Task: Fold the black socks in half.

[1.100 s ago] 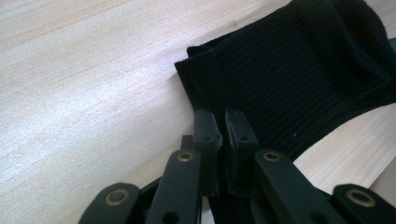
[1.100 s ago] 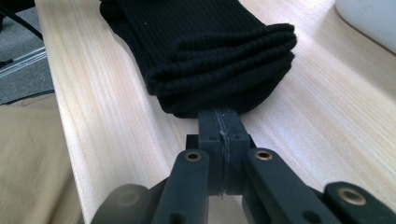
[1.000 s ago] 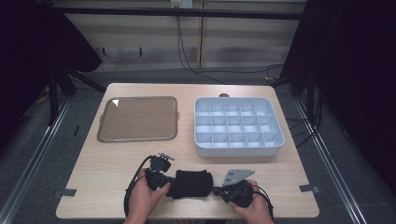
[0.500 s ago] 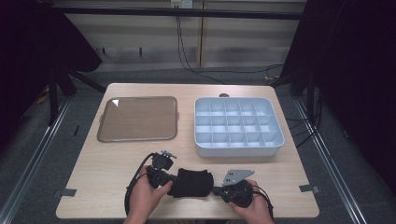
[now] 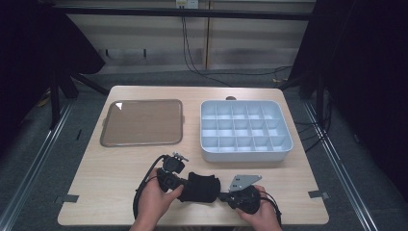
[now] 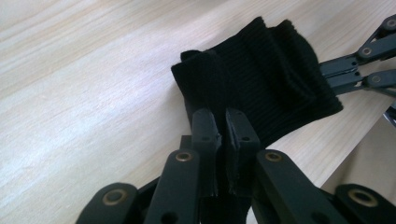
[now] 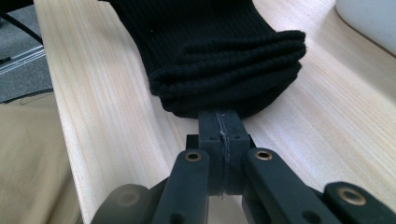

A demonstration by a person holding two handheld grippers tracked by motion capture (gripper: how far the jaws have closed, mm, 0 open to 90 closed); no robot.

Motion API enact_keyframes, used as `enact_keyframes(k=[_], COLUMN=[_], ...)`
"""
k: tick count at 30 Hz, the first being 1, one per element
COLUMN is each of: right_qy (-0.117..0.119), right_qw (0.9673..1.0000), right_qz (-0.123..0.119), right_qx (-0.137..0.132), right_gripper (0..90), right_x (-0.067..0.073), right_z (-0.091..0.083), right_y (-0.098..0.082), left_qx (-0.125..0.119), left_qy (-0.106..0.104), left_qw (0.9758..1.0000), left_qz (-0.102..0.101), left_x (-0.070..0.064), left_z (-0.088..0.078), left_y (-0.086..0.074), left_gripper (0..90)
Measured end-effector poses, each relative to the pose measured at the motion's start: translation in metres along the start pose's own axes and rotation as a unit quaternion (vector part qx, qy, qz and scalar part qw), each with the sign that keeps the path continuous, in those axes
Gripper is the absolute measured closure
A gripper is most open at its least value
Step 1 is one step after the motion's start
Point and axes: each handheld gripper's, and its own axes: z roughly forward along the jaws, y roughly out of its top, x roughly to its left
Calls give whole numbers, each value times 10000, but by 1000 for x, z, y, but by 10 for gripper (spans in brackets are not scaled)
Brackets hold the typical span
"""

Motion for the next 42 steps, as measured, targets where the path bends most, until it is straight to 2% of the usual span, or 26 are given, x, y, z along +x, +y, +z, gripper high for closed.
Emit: enact_keyframes(k=[11, 12, 13, 18, 21, 25, 32, 33, 35, 37, 42], right_qy=[-4, -4, -10, -7, -5, -8, -4, -6, -4, -8, 0], right_qw=[10000, 10000, 10000, 10000, 10000, 10000, 10000, 10000, 10000, 10000, 10000], right_qz=[-29, -34, -13, -43, -42, -38, -68, -75, -66, -72, -46], right_qx=[4, 0, 1, -3, -4, 11, -1, 0, -1, -1, 10], right_gripper=[898, 898, 898, 898, 898, 898, 898, 898, 898, 898, 898], right_x=[1, 1, 1, 1, 1, 1, 2, 2, 2, 2, 3], right_z=[1, 1, 1, 1, 1, 2, 3, 3, 3, 3, 3], right_y=[1, 1, 1, 1, 1, 2, 2, 2, 2, 2, 3], left_qx=[-33, -15, -37, 53, 35, 96, 109, 61, 113, 83, 103], left_qy=[-76, -82, -80, -136, -154, -159, -164, -181, -187, -190, -211], left_qw=[9999, 9999, 9999, 9998, 9998, 9996, 9994, 9996, 9993, 9994, 9991], left_qz=[81, 147, 110, 160, 133, 227, 285, 225, 308, 270, 339], left_x=[-10, -10, -12, -14, -16, -19, -23, -24, -24, -25, -28], left_z=[3, 3, 4, 8, 10, 11, 12, 13, 14, 14, 16], left_y=[10, 11, 12, 16, 17, 19, 22, 22, 23, 23, 25], left_gripper=[830, 827, 826, 828, 829, 833, 834, 833, 834, 834, 834])
